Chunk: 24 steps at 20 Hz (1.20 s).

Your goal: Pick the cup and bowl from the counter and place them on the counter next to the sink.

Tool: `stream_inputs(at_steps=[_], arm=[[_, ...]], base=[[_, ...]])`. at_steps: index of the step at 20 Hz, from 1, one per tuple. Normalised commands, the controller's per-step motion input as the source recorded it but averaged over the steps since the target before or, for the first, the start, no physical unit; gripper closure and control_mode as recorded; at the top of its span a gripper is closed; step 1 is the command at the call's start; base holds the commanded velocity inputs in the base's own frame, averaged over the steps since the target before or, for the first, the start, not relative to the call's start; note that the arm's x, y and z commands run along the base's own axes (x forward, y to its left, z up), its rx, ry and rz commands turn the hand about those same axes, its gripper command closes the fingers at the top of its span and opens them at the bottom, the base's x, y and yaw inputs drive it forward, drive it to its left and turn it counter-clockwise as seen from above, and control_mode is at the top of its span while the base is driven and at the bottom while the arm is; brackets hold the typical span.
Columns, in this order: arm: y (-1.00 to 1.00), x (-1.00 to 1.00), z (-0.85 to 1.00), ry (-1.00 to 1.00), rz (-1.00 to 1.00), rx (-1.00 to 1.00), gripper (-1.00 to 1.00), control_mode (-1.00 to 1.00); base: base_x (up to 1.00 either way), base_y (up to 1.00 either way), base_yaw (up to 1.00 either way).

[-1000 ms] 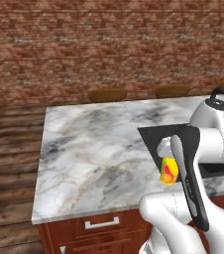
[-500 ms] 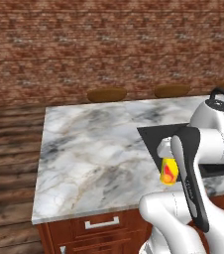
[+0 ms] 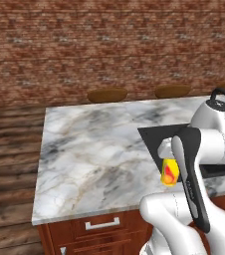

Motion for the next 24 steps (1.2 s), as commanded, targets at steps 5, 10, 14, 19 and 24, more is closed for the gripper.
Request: stream_inputs(at_steps=[5,10,14,19,24], arm=[[0.02,0.25,0.03,0.11,0.00,-0.02,1.00,-1.00],[0.10,0.67,0.03,0.14,0.00,-0.04,1.00,-1.00],[0.01,0.83,0.00,0.00,0.00,-0.04,1.00,-1.00],[-0.03,0.62,-0.09,-0.03,0.00,-0.02,1.00,-1.00],[-0.14,0.31,-0.36,-0.10,0.00,0.00,1.00,-1.00]], base=[[0.00,0.00,0.00],[0.00,0.00,0.00],[0.00,0.00,0.00],[0.00,0.00,0.00],[0.00,0.00,0.00]])
